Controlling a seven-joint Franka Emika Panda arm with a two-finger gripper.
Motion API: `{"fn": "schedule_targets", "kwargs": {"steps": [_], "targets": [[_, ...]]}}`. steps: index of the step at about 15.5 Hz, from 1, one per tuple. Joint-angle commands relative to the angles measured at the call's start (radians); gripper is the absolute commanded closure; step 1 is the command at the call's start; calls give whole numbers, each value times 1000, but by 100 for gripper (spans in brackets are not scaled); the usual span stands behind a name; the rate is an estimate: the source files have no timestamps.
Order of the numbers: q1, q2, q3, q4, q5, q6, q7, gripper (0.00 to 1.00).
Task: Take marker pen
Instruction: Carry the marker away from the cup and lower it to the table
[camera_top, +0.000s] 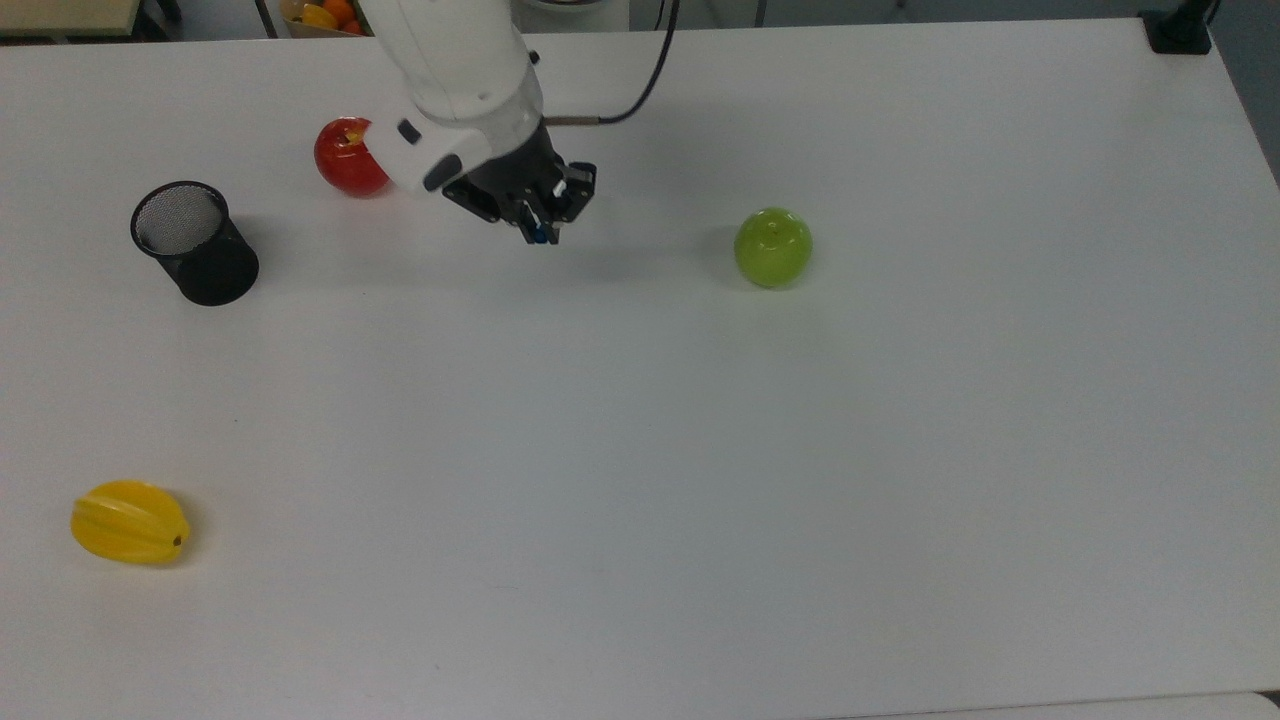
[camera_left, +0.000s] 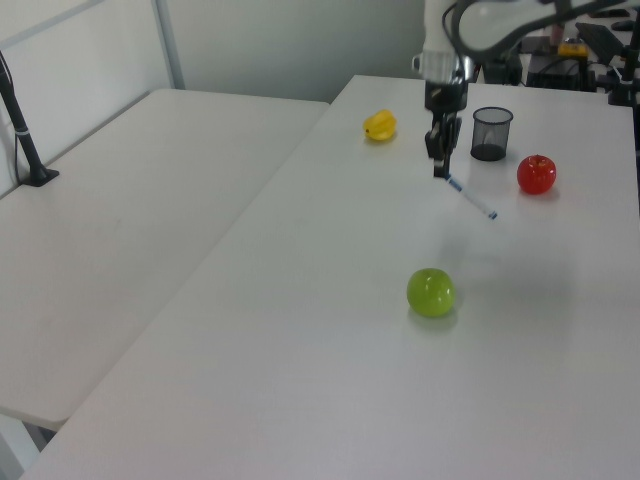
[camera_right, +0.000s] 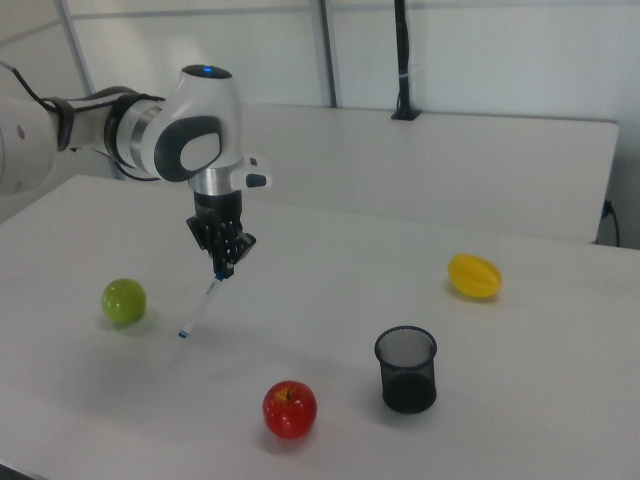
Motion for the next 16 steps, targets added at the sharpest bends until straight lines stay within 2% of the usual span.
{"fn": "schedule_targets", "kwargs": {"steps": [1,6,8,11,13,16], "targets": [[58,76,-11,-1,-58,81,83,95],[75,118,-11,0,-69,107,86,94],[76,123,-9,-1,-77,124,87,89],[88,139,-11,0,-80,135,92,77],[88,143,-11,0,-90,152,109,61],[88,144,-11,0,-98,158,117,44]]}}
